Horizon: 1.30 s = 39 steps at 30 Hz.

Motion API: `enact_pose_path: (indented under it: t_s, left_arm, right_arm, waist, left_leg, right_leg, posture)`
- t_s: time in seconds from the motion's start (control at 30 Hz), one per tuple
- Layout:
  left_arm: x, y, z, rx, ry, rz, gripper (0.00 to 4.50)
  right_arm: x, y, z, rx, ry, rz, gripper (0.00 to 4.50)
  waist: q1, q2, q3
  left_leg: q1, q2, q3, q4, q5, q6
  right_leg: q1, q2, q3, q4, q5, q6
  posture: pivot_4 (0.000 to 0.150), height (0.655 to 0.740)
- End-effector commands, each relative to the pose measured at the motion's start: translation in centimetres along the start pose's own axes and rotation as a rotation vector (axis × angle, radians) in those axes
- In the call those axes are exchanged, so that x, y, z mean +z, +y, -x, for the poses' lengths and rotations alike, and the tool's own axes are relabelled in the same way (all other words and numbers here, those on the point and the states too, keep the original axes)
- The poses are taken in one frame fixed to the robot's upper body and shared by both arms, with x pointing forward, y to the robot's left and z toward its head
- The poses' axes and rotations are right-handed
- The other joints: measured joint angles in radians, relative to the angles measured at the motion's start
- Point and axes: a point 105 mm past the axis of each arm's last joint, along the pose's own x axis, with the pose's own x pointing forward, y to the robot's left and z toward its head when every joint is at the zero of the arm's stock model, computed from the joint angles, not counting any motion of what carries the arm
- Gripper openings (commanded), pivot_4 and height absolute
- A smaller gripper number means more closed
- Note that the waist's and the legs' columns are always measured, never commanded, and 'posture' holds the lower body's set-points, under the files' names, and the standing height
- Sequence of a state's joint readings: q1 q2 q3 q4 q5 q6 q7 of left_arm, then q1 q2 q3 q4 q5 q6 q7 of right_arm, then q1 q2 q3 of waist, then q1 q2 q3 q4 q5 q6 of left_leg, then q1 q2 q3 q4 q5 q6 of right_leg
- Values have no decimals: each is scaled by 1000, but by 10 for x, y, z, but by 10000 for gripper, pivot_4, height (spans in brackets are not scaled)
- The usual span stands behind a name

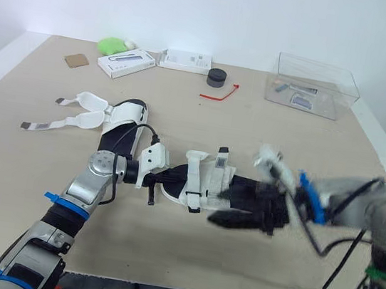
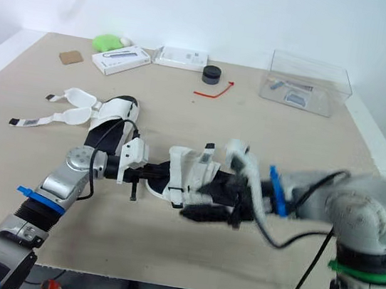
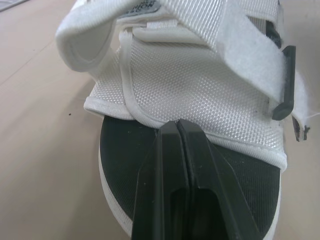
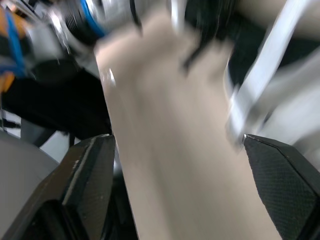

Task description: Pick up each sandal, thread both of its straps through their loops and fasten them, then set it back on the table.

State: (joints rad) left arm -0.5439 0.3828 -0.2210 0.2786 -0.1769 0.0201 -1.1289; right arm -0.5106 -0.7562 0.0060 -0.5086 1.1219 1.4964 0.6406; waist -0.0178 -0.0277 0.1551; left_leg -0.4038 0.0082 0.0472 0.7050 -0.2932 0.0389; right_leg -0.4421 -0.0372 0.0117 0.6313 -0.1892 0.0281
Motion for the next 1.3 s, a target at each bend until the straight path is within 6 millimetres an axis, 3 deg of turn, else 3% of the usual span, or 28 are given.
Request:
enact_pose_path:
  t_s: [0.03, 0.57, 0.6, 0.63, 0.67, 0.83, 0.93, 1.07, 1.17, 1.3]
  left_arm:
    - [2, -1, -1, -18, 3, -7, 0]
    - [4, 2, 0, -21, 2, -2, 0]
    - [4, 3, 0, -20, 1, -4, 0]
    - [4, 3, 0, -19, 1, -5, 0]
    - [5, 3, 0, -19, 1, -6, 0]
    - [4, 3, -1, -19, 1, -5, 0]
    - [4, 3, 0, -16, 2, -5, 0]
    - [3, 4, 1, -13, 5, -6, 0]
    - [2, 3, 2, -14, 9, -5, 0]
    - [2, 2, 2, -16, 11, -6, 0]
  right_arm:
    - [11, -8, -6, -107, -86, 88, 44315]
    - [18, -25, -22, -226, -189, 40, 44315]
    - [16, -28, -24, -227, -177, 11, 40659]
    - [15, -31, -25, -227, -177, -30, 40659]
    - [15, -34, -26, -225, -179, -63, 32100]
    - [17, -39, -29, -222, -183, -154, 14875]
    - [12, -39, -30, -204, -158, -207, 1191]
    - [-3, -33, -29, -160, -89, -218, 398]
    - [-19, -17, -24, -78, -3, -198, 398]
    - [-24, -4, -17, -11, 56, -180, 398]
  waist:
    - [-1, 1, 0]
    - [-1, 0, 0]
    - [-1, 0, 0]
    - [-1, 0, 0]
    - [-1, 0, 0]
    - [-2, 0, 0]
    - [-2, 0, 0]
    - [-2, 0, 0]
    - [0, 0, 0]
    - [-2, 0, 0]
  left_leg:
    - [0, 0, 2, 0, 1, 0]
    - [2, 0, 3, 1, 4, 0]
    - [2, 0, 3, 1, 4, 0]
    - [2, 0, 3, 1, 4, 0]
    - [2, 0, 3, 1, 4, 0]
    - [2, 0, 3, 1, 4, 0]
    - [2, 0, 3, 1, 4, 0]
    - [2, 0, 3, 0, 4, 0]
    - [1, -1, 2, 0, 4, 0]
    - [1, -2, 3, 0, 4, 1]
  right_leg:
    - [0, 0, 1, 0, 1, 1]
    - [0, 5, 3, 0, 1, 1]
    - [0, 5, 3, 0, 1, 1]
    - [0, 5, 3, 0, 1, 1]
    - [1, 6, 4, 0, 2, 2]
    - [0, 6, 4, 0, 2, 1]
    - [0, 6, 4, 0, 2, 1]
    - [0, 5, 4, 0, 2, 1]
    - [0, 4, 3, 0, 2, 2]
    - [1, 3, 4, -1, 2, 3]
  posture:
    - [1500, 7400]
    - [1500, 7400]
    - [1500, 7400]
    - [1500, 7400]
    - [1500, 7400]
    - [1500, 7400]
    - [1500, 7400]
    - [1500, 7400]
    - [1500, 7400]
    - [1500, 7400]
